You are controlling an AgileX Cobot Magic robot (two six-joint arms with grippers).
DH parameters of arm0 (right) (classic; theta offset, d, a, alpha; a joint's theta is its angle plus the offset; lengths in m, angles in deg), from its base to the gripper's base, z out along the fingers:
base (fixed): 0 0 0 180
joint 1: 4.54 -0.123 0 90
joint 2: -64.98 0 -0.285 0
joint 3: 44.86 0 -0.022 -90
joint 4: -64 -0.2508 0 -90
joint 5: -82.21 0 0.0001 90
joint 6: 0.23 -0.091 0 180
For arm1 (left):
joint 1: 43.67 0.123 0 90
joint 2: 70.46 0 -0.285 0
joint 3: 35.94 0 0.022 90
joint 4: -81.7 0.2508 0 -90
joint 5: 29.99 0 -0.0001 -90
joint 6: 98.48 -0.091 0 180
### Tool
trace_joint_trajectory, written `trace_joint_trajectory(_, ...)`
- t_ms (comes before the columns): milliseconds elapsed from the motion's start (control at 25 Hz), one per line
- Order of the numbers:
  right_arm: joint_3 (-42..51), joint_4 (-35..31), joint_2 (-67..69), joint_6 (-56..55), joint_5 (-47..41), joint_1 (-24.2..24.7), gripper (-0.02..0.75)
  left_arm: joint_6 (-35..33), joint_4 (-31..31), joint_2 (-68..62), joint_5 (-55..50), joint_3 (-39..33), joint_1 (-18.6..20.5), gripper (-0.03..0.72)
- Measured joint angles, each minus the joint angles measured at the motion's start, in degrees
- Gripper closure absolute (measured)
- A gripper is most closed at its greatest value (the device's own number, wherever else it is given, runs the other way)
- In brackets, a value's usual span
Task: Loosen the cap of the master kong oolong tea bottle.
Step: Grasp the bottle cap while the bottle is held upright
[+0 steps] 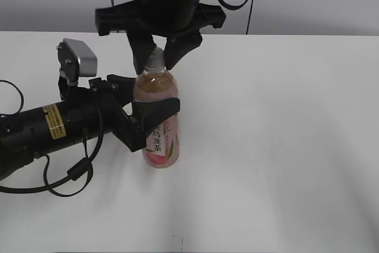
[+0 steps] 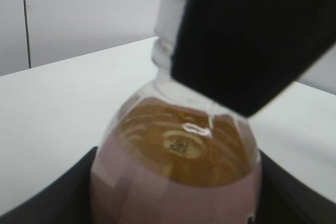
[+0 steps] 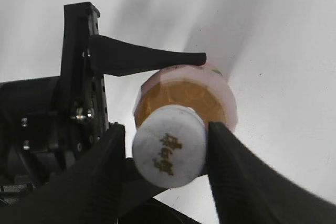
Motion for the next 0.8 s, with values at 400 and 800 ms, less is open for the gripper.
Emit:
trace_joint_trajectory(400, 0.00, 0.35, 0.00, 0.84, -0.11, 0.00, 0.437, 0.00, -0.05, 0.00, 0.00, 0.00, 0.00, 0.221)
trace_joint_trajectory(800, 0.00, 0.41, 0.00, 20.39, -0.23, 0.11, 0.447, 0.00, -0.11, 0.00, 0.00, 0.00, 0.00, 0.221)
